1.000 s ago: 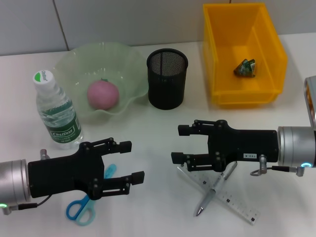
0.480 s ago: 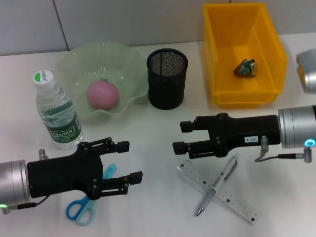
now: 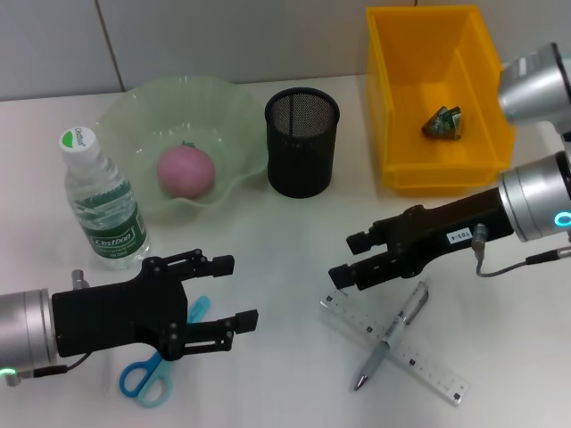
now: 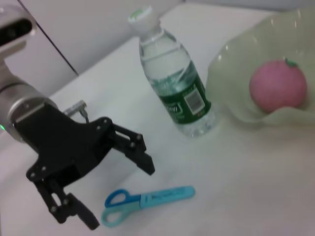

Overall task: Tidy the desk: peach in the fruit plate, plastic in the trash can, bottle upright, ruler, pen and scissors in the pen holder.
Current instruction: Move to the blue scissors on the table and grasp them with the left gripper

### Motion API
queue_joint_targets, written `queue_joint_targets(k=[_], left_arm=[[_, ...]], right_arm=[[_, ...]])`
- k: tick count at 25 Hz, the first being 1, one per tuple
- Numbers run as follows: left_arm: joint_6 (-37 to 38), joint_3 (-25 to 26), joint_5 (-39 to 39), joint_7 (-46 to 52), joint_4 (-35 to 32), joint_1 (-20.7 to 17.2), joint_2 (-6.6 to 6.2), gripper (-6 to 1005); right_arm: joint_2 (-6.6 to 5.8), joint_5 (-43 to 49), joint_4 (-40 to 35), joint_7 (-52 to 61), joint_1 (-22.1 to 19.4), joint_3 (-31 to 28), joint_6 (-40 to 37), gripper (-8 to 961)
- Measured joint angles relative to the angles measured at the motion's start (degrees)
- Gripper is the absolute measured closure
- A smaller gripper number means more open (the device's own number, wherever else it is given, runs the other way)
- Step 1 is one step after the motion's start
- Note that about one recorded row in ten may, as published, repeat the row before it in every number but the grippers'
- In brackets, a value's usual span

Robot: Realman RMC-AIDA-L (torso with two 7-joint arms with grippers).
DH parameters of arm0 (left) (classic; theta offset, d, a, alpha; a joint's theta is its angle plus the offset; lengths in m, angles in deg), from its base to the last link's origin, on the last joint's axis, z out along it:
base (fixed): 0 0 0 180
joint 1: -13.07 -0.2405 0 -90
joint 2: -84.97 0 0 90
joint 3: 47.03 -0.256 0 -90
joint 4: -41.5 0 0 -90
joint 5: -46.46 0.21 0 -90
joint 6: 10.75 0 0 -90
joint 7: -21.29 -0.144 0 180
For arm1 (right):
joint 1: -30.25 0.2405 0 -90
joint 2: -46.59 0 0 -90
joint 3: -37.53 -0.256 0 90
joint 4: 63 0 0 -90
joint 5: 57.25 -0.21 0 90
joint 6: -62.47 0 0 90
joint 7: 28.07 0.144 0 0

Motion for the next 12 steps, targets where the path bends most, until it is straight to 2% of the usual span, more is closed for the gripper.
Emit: queue_joint_targets(k=[12], left_arm=[[-1.7,-0.7,0.0,0.0,0.0,-0.4,-0.13,203]], right_arm=[[-0.04,14.4,-0.8,12.8,11.2,2.0,-3.5,185]])
